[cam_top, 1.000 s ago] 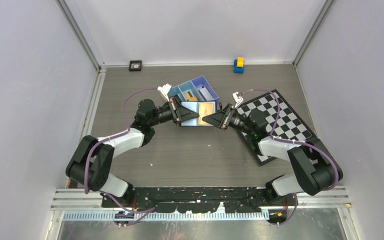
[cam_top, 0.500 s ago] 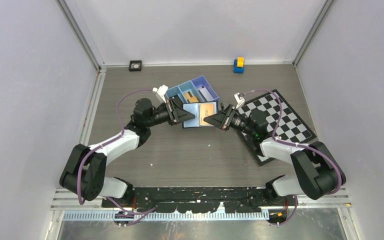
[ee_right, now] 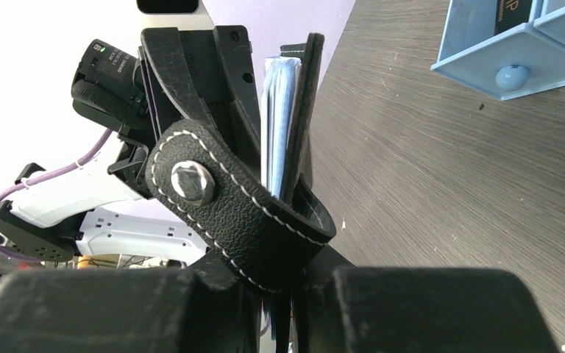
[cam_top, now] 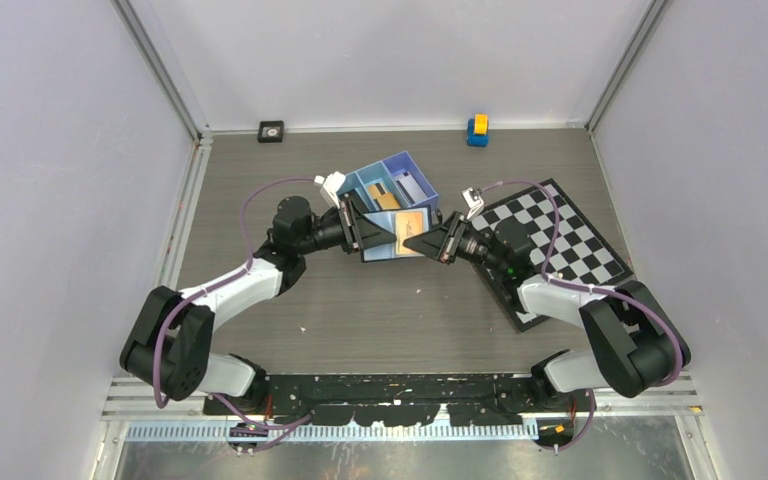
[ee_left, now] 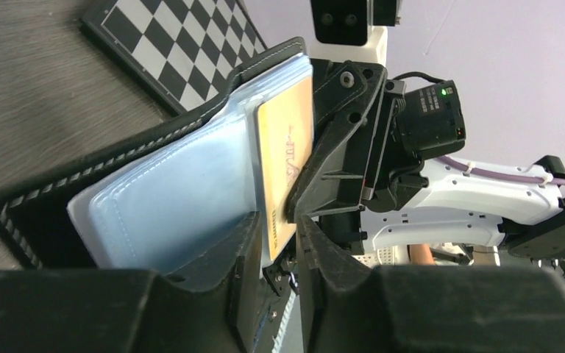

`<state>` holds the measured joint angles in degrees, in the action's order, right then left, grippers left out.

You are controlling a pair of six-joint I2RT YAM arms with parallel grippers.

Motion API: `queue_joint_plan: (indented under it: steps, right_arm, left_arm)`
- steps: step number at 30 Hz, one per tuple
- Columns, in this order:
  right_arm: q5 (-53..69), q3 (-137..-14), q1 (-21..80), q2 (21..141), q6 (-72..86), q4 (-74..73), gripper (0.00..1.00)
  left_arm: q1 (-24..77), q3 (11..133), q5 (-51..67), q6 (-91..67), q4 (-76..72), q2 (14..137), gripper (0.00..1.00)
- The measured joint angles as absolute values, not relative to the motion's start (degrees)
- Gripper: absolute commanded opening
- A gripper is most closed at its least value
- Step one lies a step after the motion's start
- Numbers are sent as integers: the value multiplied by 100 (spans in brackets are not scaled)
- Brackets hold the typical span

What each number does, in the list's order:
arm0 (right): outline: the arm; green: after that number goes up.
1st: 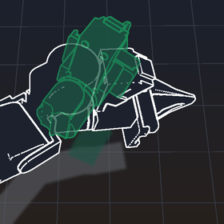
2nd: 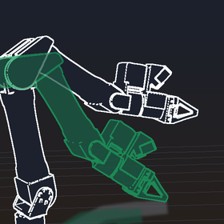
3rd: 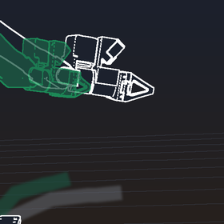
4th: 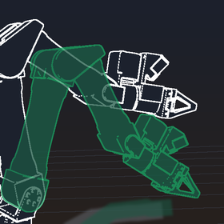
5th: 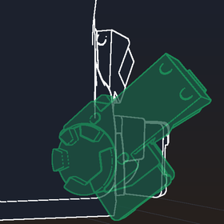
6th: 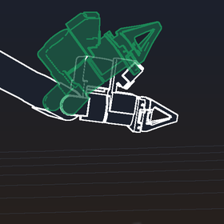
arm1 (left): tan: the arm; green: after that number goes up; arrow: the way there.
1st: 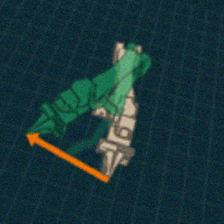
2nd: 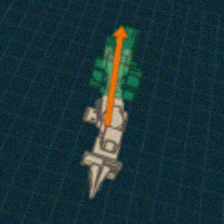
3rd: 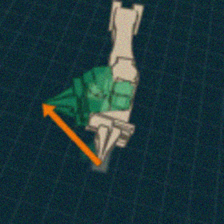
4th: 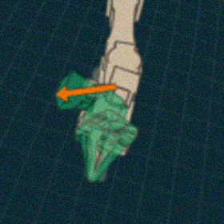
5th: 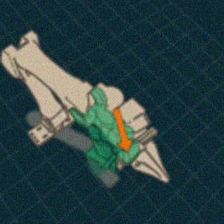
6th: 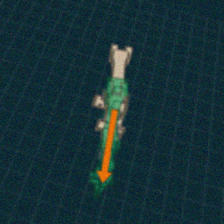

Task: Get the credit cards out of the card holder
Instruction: Remove the credit card from the card holder.

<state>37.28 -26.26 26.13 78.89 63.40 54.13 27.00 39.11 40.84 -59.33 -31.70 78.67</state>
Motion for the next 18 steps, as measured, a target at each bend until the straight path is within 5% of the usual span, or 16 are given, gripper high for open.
queue_joint_plan:
  steps: [5, 13, 18]
  right_arm:
    - [3739, -2742, 2652, 7885, 6193, 5172, 6]
    - [3671, -2768, 2650, 7891, 6114, 5078, 15]
    - [3640, -2768, 2648, 7915, 6143, 5113, 33]
  left_arm:
    - [2775, 3933, 4152, -5946, -3310, 7900, 41]
    - [2799, 4082, 4163, -5948, -3308, 8241, 1]
    - [2751, 4082, 4165, -6025, -3400, 8353, 0]
